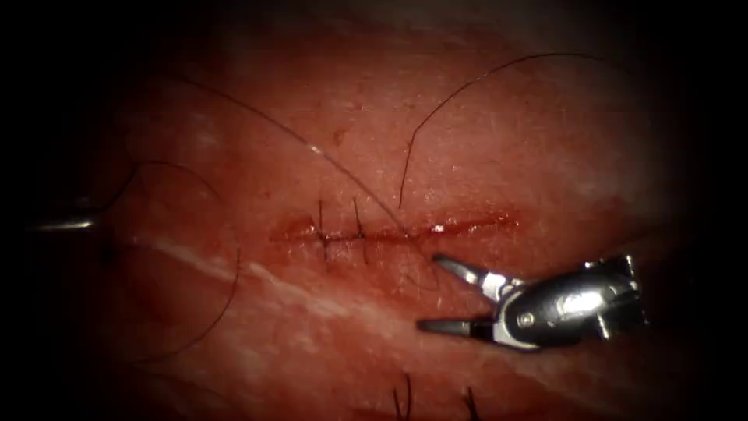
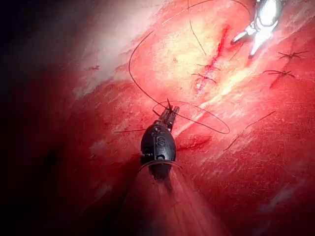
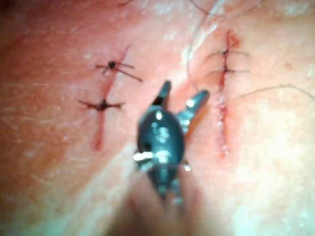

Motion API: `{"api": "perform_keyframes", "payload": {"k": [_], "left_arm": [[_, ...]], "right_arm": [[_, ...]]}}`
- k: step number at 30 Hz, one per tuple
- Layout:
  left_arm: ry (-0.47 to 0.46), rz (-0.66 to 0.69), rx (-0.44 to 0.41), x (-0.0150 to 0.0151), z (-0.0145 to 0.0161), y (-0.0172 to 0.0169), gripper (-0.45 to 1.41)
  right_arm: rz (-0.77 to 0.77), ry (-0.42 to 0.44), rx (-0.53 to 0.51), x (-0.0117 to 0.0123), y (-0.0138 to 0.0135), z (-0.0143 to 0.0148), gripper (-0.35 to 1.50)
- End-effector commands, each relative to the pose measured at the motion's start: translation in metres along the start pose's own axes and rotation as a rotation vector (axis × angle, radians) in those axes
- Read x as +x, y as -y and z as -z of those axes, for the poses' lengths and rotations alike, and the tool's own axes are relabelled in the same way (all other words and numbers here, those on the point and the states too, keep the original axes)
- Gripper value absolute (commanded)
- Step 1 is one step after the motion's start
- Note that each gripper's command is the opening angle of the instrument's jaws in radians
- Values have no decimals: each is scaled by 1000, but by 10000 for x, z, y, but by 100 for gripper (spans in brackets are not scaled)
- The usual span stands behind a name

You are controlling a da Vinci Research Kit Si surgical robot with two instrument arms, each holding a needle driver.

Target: Wound Closure

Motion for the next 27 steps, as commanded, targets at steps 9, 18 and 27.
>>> {"api": "perform_keyframes", "payload": {"k": [9,18,27], "left_arm": [[-1,2,-3,-8,-7,-2,-45],[-1,2,-3,-8,-8,-1,-45],[2,2,-2,-9,-10,-1,-45]], "right_arm": [[-8,-44,51,4,9,-23,-13],[4,-22,105,0,14,-3,-35],[43,-52,159,61,72,27,-35]]}}
